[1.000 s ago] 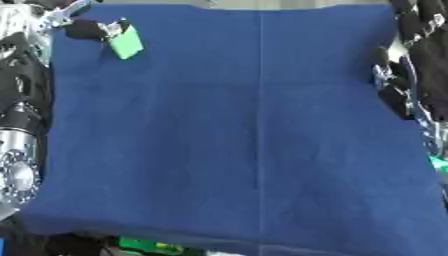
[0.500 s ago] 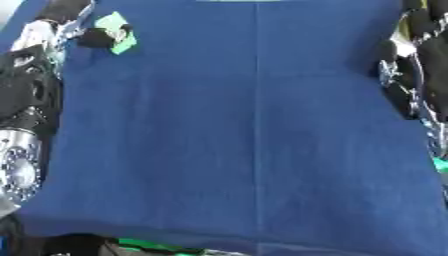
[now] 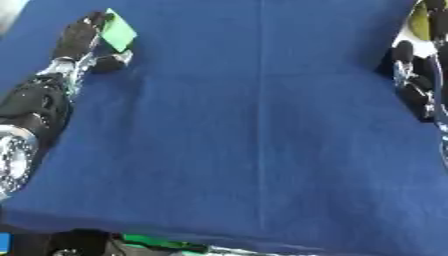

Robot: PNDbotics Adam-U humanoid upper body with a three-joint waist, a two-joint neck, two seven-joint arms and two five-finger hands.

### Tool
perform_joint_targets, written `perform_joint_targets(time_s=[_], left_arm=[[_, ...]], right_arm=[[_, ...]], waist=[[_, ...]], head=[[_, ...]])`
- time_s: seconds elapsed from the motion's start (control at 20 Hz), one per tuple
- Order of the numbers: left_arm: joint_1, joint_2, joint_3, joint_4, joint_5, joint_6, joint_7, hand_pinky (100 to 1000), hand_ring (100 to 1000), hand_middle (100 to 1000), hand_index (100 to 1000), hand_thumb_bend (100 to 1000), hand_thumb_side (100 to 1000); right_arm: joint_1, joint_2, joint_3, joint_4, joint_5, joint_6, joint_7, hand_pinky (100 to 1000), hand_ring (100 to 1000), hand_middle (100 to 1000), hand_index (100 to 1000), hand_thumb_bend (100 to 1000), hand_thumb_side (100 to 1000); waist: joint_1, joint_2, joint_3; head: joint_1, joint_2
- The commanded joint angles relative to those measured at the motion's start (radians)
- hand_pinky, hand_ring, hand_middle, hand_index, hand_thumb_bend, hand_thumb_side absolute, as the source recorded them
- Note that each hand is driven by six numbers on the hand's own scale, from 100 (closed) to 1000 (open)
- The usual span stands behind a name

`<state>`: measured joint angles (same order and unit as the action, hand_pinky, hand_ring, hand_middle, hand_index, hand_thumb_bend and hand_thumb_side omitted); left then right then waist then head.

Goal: Pick up the objects with one hand, pass them to the other hand, and then place them into the box on the other side of the table.

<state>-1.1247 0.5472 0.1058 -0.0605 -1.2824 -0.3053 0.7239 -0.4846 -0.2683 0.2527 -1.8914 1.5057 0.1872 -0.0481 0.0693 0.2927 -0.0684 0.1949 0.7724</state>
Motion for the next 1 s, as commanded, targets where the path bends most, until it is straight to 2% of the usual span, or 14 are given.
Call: perform_joint_targets(time_s=[0.05,0.2,0.25,0.3,0.35,0.5,0.65,1.0], left_arm=[[0.004,0.027,-0.080,0.058,0.095,-0.005,0.098,792,799,822,927,295,652],[0.007,0.027,-0.099,0.060,0.136,-0.014,0.114,777,771,784,895,213,479],[0.008,0.026,-0.100,0.060,0.147,-0.019,0.114,759,749,758,872,180,380],[0.008,0.026,-0.100,0.060,0.158,-0.024,0.112,722,700,692,827,141,229],[0.009,0.025,-0.099,0.060,0.171,-0.030,0.113,669,618,594,766,100,146],[0.008,0.024,-0.097,0.060,0.215,-0.059,0.129,607,513,491,688,100,170],[0.003,0.026,-0.100,0.061,0.252,-0.106,0.161,549,433,406,611,100,252],[-0.025,0.036,-0.103,0.061,0.316,-0.247,0.183,510,385,356,556,100,338]], right_arm=[[-0.011,-0.004,-0.009,-0.009,-0.009,0.002,-0.008,923,642,898,969,100,100],[-0.009,-0.003,-0.009,-0.008,-0.014,0.004,-0.012,921,646,897,971,100,100],[-0.008,-0.002,-0.009,-0.008,-0.015,0.005,-0.013,921,646,896,971,100,100],[-0.007,-0.002,-0.010,-0.007,-0.016,0.006,-0.015,920,647,896,972,100,100],[-0.007,-0.002,-0.010,-0.007,-0.018,0.006,-0.016,920,647,896,972,100,100],[-0.004,-0.001,-0.011,-0.005,-0.020,0.008,-0.018,919,648,894,971,100,100],[-0.002,0.000,-0.012,-0.004,-0.021,0.010,-0.020,919,647,894,970,100,100],[0.005,-0.004,-0.015,0.001,-0.016,0.012,-0.019,919,640,895,968,100,100]], waist=[[-0.004,-0.010,-0.001],[-0.004,-0.009,0.000],[-0.004,-0.009,0.000],[-0.005,-0.009,0.000],[-0.005,-0.009,0.000],[-0.006,-0.010,0.000],[-0.006,-0.012,0.002],[-0.004,-0.023,0.009]], head=[[0.010,-0.002],[0.014,-0.002],[0.014,-0.002],[0.013,-0.002],[0.014,-0.002],[0.015,-0.002],[0.015,-0.002],[0.007,-0.002]])
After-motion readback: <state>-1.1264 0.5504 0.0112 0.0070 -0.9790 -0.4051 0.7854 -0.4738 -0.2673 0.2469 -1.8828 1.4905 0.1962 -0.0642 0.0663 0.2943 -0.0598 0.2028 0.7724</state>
